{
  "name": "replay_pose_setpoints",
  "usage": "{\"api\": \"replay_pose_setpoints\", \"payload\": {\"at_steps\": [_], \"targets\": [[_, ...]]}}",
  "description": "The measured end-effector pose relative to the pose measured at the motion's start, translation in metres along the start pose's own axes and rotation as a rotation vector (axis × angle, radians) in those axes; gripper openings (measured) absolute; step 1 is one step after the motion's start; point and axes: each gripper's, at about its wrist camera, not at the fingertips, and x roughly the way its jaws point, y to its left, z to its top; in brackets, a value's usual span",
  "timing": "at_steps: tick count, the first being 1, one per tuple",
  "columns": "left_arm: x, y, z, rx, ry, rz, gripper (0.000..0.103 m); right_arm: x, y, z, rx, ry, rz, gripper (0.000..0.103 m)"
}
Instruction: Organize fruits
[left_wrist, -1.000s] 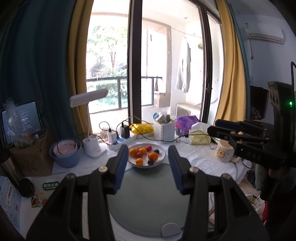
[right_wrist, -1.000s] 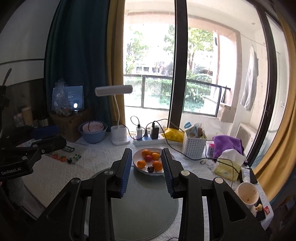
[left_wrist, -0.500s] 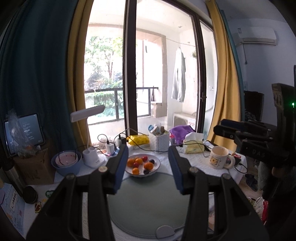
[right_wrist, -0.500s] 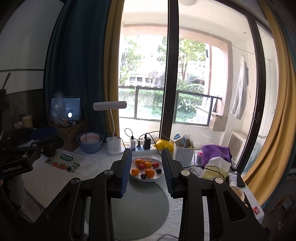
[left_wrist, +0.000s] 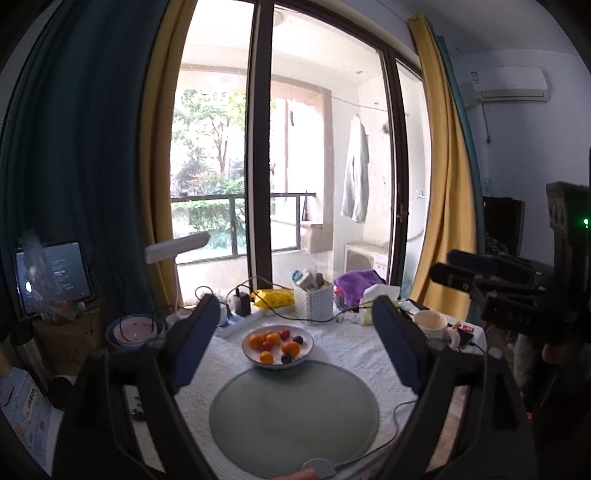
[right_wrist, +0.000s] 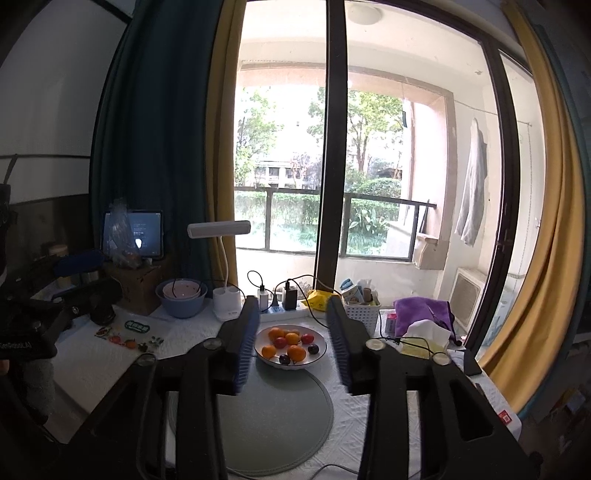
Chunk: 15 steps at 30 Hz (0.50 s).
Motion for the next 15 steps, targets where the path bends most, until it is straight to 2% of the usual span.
{"api": "replay_pose_setpoints", "payload": {"at_steps": [1,4,6,8,10,13,15], "targets": [[-0.002,0.0,0.0,-0.002,-0.004,0.005,0.093,-0.002,-0.001,0.0,0.007,-0.003,0.004,0.059],[-0.004,0.001,0.002,-0.018,-0.015,0.016,0.095,-0.007,-0.003,0.0,0.022,-0.01,0.008,0.061],[-0.004,0.001,0.002,-0.014,-0.019,0.031,0.095,-0.007,-0.005,-0.001,0.034,-0.009,0.005,0.066],[-0.002,0.001,0.001,-0.01,-0.02,0.051,0.096,-0.006,-0.008,-0.001,0.055,-0.004,0.006,0.079],[-0.002,0.0,0.001,-0.006,-0.017,0.072,0.098,-0.004,-0.009,-0.002,0.07,0.002,0.001,0.087],[0.002,0.0,0.0,0.009,-0.012,0.098,0.099,-0.002,-0.012,-0.002,0.084,0.01,-0.012,0.087],[0.002,0.0,-0.001,0.001,-0.01,0.085,0.099,-0.001,-0.012,-0.003,0.085,0.011,-0.016,0.087]]}}
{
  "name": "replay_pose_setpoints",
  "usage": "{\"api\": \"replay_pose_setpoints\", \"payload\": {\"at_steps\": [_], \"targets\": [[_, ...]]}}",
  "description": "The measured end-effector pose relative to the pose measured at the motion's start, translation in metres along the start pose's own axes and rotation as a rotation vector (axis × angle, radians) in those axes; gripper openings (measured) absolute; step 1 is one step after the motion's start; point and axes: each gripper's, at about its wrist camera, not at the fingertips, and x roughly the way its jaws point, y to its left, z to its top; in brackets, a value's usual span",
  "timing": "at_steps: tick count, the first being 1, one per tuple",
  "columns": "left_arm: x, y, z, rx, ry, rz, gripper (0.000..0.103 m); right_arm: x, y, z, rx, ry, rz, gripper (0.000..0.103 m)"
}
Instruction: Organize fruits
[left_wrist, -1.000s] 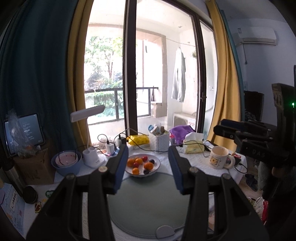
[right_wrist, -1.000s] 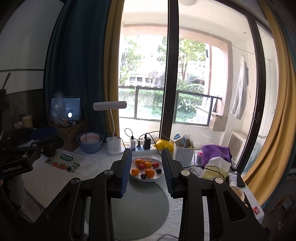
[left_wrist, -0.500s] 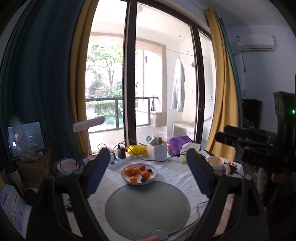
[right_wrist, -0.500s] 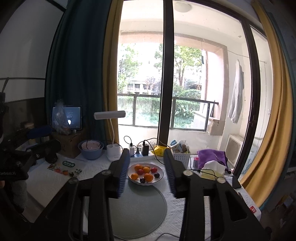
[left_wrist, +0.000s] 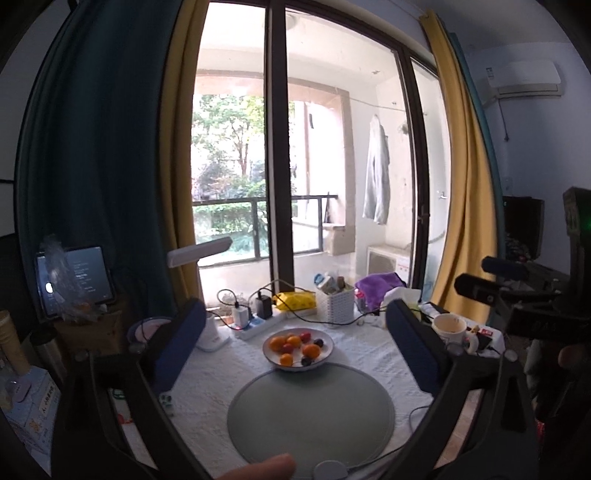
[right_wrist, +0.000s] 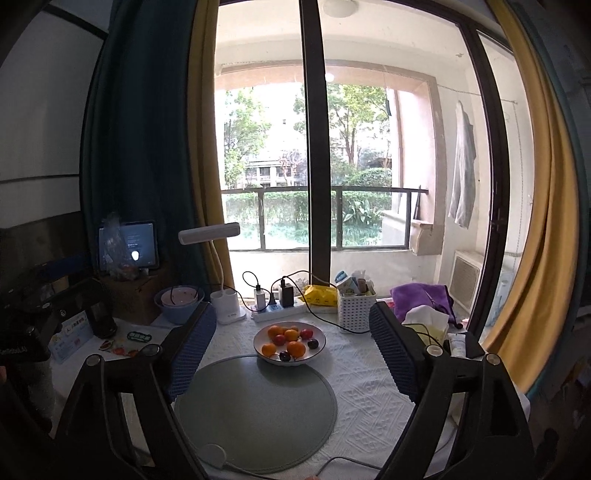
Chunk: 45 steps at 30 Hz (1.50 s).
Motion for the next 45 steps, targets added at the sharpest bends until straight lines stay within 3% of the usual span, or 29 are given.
{"api": "replay_pose_setpoints", "payload": {"at_steps": [45], "targets": [[-0.0066,-0.006,0.0016,-0.001,-0.002,0.004,0.099,0.0005,-0.0067,-0.0009,0.012,0.008,-0.009,0.087]]}}
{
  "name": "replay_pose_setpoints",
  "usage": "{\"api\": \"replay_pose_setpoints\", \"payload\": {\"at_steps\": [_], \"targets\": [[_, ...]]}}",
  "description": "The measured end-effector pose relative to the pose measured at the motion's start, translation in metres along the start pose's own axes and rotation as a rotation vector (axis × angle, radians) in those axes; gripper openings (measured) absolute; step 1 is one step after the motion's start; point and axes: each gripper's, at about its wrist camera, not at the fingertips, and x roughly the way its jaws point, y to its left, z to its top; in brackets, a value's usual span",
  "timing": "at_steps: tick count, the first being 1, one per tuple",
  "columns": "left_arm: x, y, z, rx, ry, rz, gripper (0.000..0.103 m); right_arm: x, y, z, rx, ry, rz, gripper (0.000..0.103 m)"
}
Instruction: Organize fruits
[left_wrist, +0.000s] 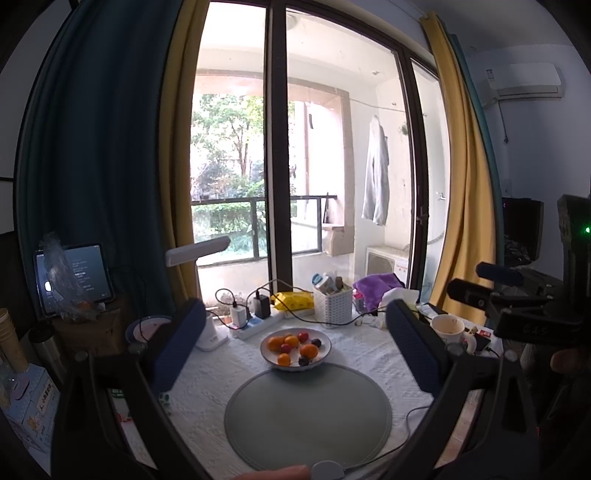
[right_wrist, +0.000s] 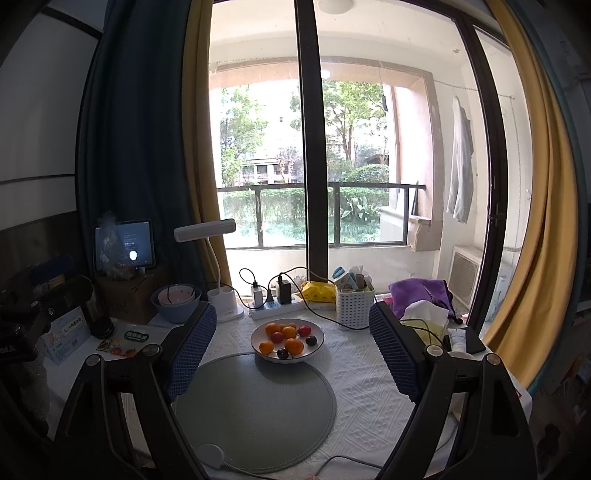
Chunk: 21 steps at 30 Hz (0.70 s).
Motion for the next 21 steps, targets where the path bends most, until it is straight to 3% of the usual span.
{"api": "replay_pose_setpoints", "payload": {"at_steps": [21], "targets": [[0.0012,-0.0023,0.0,-0.005,0.0,-0.008,0.099,0.0011,0.0017,-0.0009,0.001,0.001,0.002,0.087]]}}
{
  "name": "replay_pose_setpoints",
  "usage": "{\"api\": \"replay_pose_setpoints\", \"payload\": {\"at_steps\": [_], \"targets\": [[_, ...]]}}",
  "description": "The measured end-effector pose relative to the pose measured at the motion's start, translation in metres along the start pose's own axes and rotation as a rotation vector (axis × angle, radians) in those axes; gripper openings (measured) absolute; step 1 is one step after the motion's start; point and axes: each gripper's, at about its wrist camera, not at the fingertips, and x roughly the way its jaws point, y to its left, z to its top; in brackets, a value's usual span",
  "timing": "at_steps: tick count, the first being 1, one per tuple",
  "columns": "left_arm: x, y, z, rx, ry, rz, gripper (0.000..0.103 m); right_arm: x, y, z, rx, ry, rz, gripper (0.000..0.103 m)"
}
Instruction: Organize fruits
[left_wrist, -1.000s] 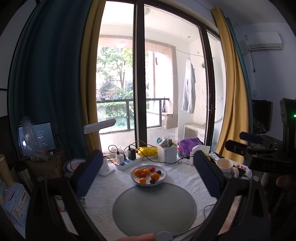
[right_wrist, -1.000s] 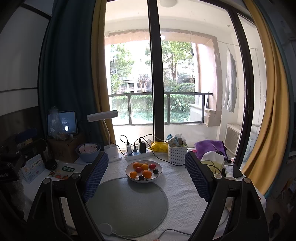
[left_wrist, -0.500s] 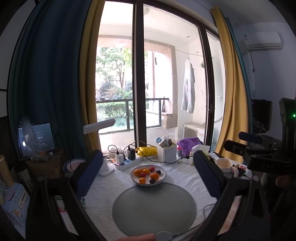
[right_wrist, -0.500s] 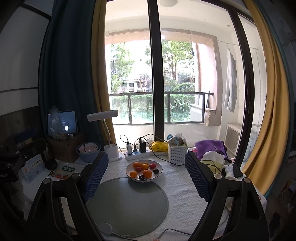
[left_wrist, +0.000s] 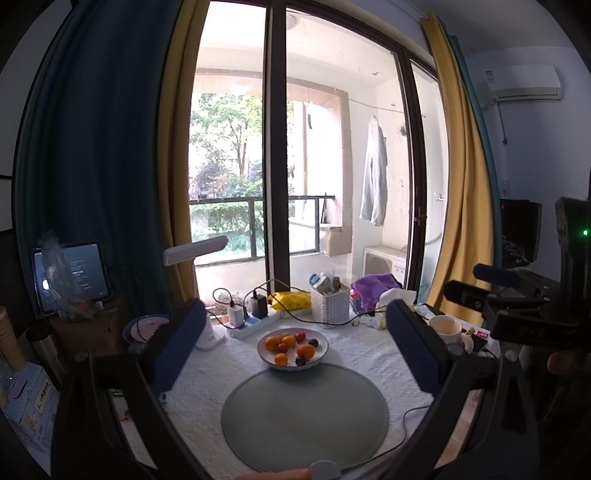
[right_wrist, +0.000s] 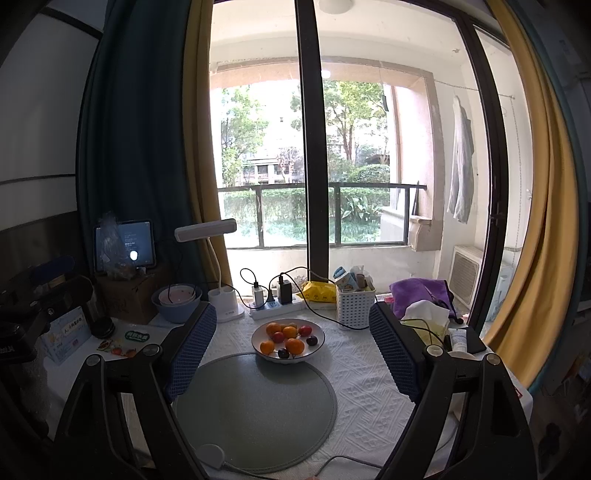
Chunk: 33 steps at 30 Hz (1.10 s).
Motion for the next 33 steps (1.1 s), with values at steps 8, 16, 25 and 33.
{"api": "replay_pose_setpoints", "payload": {"at_steps": [8,16,25,33], "targets": [[-0.0006,-0.0001,-0.0003,-0.002,0.0,0.001,0.099,0.0002,0.0001,-0.0004,0.0,0.0,0.0,0.087],[-0.0008,0.0003,-0.0002,-0.004,-0.001,0.001,0.099,0.0004,0.0003,-0.0005,0.0,0.001,-0.001,0.087],[-0.0014,0.0,-0.0003,-0.003,-0.001,0.003,0.099,0.0003,0.0003,-0.0007,0.0,0.002,-0.001,0.087],[-0.0032,-0.0052,-0.0013,0.017,0.001,0.005,0.099,0.001,0.0002,-0.0011,0.0,0.005,-0.001,0.087]]}}
